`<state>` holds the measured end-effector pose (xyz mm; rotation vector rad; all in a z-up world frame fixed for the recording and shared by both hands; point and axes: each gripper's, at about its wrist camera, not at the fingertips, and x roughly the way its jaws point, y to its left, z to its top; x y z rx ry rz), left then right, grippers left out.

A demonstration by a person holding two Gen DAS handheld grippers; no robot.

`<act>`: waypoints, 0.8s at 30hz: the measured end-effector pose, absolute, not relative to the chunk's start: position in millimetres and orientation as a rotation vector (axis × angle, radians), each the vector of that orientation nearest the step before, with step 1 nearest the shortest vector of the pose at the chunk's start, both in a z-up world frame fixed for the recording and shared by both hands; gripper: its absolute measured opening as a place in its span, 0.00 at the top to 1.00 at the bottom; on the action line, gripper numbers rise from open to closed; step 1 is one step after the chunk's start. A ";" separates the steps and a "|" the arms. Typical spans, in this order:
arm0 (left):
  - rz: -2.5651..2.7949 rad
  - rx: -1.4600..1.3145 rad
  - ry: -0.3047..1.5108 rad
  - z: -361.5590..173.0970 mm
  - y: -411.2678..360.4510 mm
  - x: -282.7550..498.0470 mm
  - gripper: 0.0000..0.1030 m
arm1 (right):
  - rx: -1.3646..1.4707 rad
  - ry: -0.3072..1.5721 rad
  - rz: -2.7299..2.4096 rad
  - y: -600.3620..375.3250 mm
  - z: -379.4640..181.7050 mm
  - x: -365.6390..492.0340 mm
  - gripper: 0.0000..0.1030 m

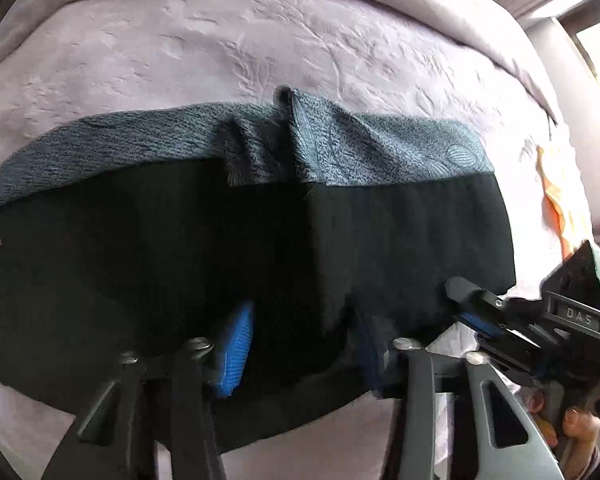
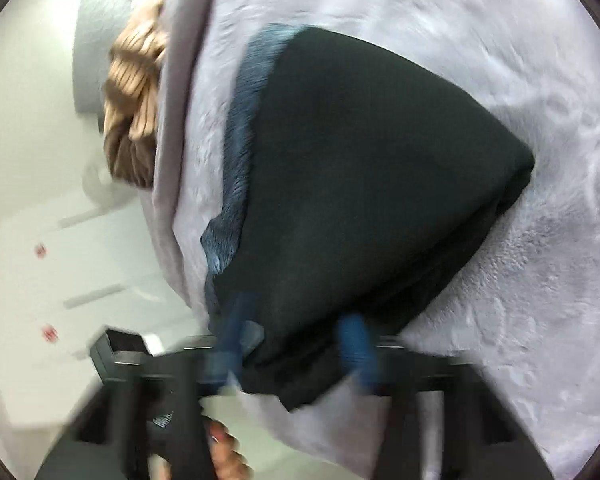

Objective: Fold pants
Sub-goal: 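Fold the held trouser end over onto the waistband half and open the right gripper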

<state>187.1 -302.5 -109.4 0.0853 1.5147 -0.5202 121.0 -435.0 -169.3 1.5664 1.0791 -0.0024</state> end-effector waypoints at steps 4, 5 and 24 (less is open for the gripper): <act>-0.519 0.111 1.436 -84.6 -299.8 167.1 0.54 | 1.487 1.103 0.046 -429.8 -153.9 124.4 0.95; -0.517 0.117 1.418 -82.7 -297.0 164.2 0.54 | 1.448 1.106 0.076 -427.3 -144.5 124.0 0.95; -0.424 0.182 1.228 -44.8 -313.5 187.5 0.36 | 0.950 1.175 0.123 -472.0 -91.1 182.8 0.83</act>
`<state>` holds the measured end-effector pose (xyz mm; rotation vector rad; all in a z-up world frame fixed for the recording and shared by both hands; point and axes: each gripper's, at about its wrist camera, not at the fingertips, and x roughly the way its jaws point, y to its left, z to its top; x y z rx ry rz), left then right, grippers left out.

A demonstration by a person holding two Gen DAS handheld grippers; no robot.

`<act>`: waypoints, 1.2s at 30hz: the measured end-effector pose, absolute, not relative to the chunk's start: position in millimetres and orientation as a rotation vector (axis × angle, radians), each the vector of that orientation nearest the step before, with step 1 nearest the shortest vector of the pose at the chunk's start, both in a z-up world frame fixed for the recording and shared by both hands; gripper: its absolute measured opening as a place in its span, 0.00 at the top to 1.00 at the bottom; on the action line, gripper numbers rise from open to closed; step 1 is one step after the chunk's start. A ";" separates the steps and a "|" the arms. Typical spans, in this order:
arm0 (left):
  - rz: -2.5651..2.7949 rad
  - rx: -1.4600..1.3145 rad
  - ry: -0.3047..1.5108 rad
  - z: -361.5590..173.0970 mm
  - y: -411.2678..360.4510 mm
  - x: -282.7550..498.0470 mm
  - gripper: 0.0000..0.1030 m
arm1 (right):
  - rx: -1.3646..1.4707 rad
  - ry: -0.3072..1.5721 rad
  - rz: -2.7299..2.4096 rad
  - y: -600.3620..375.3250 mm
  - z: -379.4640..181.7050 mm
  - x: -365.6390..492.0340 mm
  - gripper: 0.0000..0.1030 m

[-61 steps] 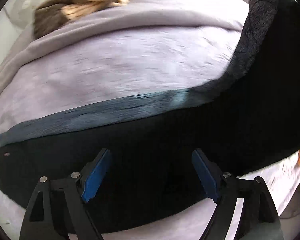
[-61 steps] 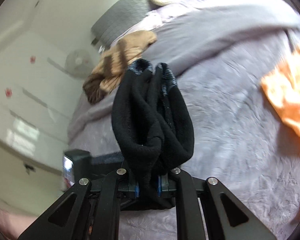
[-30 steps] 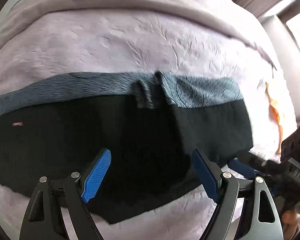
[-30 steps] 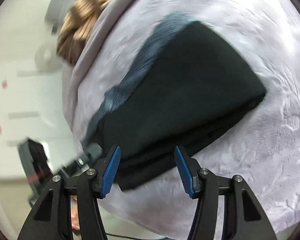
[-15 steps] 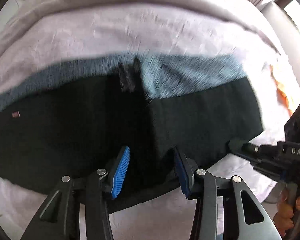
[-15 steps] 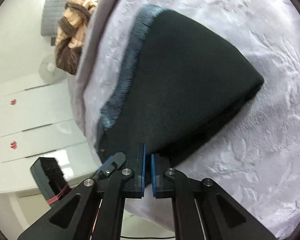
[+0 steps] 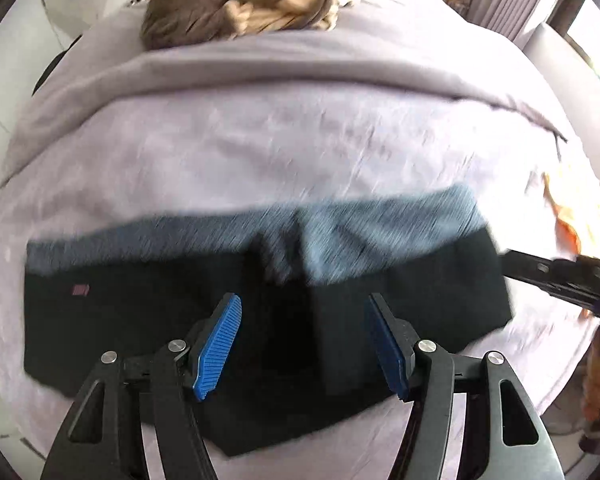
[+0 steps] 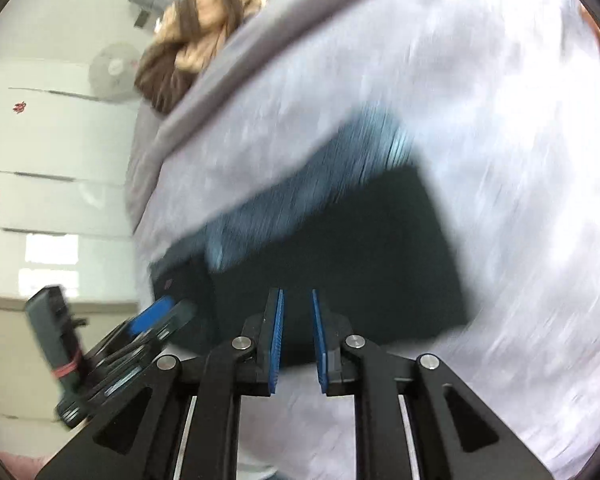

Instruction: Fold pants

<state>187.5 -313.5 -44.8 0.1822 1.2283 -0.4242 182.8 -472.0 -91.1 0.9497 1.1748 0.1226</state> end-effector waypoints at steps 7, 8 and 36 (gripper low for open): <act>-0.323 0.317 1.282 -105.8 -365.9 214.0 0.36 | 0.815 1.234 0.035 -494.1 -118.1 242.0 0.83; -0.309 0.309 1.298 -111.8 -358.2 214.1 0.36 | 0.791 1.259 0.034 -490.0 -125.0 245.8 0.83; -0.210 0.222 1.336 -71.8 -214.8 151.8 0.05 | 0.248 1.437 0.094 -324.7 -74.3 220.2 0.22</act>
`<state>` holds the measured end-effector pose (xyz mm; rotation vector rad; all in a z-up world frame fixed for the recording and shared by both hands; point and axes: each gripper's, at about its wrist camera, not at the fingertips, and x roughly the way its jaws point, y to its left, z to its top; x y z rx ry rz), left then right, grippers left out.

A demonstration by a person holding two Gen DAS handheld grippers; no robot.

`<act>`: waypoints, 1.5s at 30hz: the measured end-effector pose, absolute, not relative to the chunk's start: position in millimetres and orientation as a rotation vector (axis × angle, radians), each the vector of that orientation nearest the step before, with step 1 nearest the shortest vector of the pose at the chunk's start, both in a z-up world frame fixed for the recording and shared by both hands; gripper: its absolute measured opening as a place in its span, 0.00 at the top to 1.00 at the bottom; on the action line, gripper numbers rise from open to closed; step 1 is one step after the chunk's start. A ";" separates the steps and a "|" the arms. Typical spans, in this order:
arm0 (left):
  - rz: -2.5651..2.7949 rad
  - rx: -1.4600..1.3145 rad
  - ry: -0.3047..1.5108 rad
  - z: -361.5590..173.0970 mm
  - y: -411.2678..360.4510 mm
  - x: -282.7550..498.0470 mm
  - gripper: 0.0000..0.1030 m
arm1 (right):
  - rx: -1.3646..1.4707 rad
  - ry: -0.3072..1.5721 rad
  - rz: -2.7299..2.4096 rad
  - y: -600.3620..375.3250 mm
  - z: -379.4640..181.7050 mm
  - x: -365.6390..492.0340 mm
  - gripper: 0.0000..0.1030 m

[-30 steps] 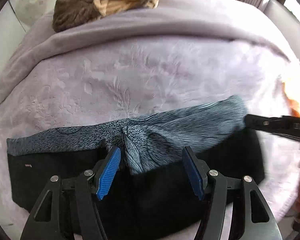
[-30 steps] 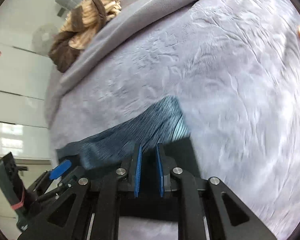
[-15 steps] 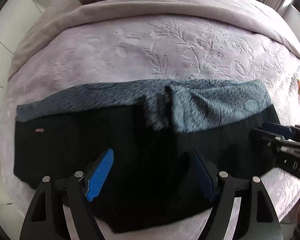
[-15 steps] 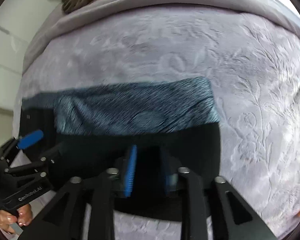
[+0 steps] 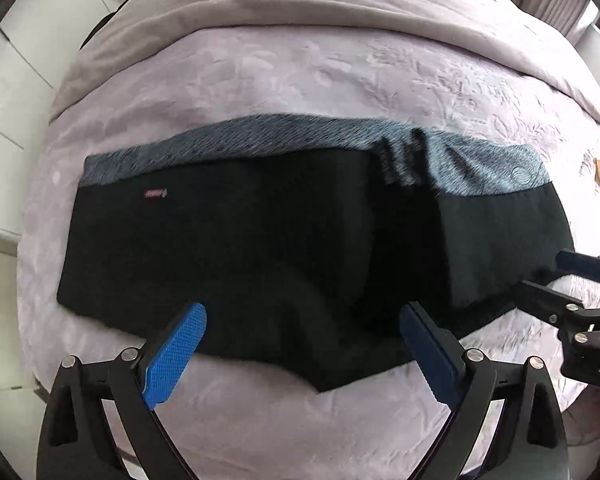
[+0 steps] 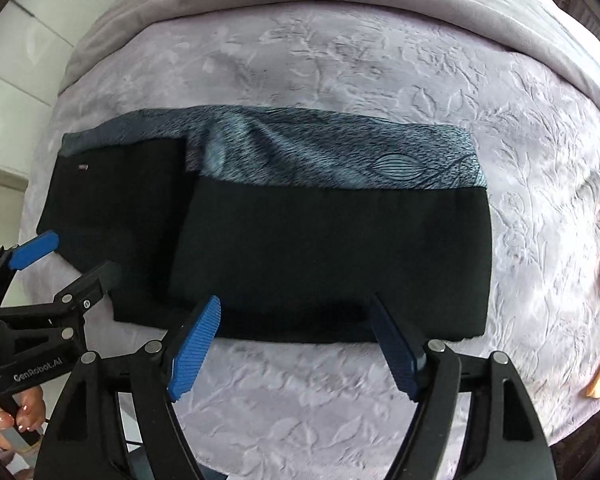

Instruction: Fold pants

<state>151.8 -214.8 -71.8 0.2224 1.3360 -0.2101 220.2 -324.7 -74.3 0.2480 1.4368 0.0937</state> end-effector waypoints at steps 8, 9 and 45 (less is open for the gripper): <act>-0.182 0.212 1.353 -70.0 -182.9 148.9 0.05 | 0.154 1.419 0.063 -293.3 -53.3 209.1 0.17; -0.178 0.207 1.354 -69.6 -179.1 149.2 0.05 | 0.146 1.421 0.063 -288.9 -52.5 209.4 0.17; 0.008 -0.025 1.381 -95.0 -19.1 158.6 0.05 | -0.070 1.493 0.251 -137.3 -54.1 244.9 0.17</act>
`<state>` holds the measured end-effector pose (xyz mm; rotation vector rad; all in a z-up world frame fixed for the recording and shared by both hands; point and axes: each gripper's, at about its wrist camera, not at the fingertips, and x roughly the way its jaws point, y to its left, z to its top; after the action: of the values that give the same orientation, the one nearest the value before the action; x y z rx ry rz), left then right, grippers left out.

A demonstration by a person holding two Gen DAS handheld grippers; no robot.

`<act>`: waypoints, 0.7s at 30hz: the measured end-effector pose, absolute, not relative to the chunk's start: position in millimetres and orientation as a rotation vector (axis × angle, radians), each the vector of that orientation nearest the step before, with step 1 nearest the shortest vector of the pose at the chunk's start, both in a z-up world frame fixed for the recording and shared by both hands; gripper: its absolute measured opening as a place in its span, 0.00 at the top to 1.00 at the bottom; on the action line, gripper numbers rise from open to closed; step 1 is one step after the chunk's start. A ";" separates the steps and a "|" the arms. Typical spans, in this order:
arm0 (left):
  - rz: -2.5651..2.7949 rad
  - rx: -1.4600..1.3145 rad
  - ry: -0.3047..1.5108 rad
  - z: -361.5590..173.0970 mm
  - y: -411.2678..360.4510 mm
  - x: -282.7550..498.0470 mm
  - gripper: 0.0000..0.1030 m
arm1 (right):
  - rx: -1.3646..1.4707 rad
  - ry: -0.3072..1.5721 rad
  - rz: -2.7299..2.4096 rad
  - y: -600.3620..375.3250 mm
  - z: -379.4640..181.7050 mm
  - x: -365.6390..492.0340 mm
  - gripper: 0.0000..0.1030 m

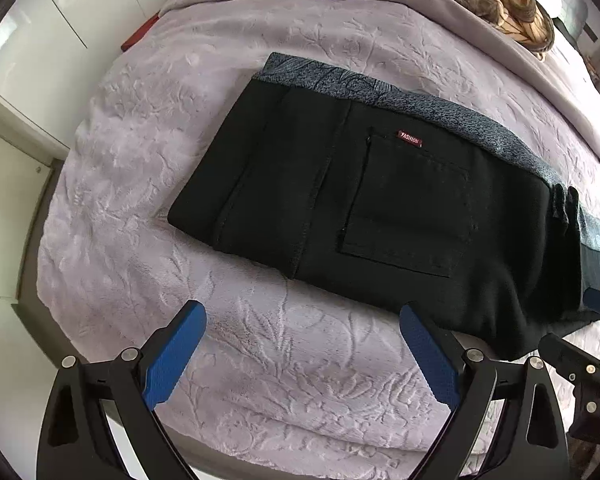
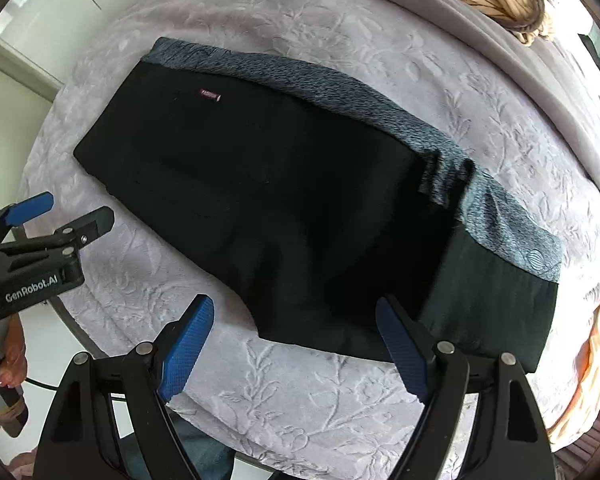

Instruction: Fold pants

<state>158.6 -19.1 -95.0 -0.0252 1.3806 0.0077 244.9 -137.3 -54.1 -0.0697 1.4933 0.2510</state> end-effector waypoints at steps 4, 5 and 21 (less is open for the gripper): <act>0.005 -0.047 1.388 -99.6 -15.7 159.2 0.05 | -0.073 1.508 0.252 -132.0 -58.8 243.5 0.17; 0.005 -0.050 1.388 -100.8 -15.0 159.6 0.05 | -0.072 1.512 0.251 -131.7 -60.1 243.1 0.17; 0.034 0.025 1.494 -120.5 -20.2 173.5 0.05 | -0.020 1.574 0.266 -133.2 -80.5 236.3 0.17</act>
<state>173.5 -20.2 -120.5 0.0249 1.4942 0.0341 236.3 -133.2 -80.5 -0.0205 1.5740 0.2657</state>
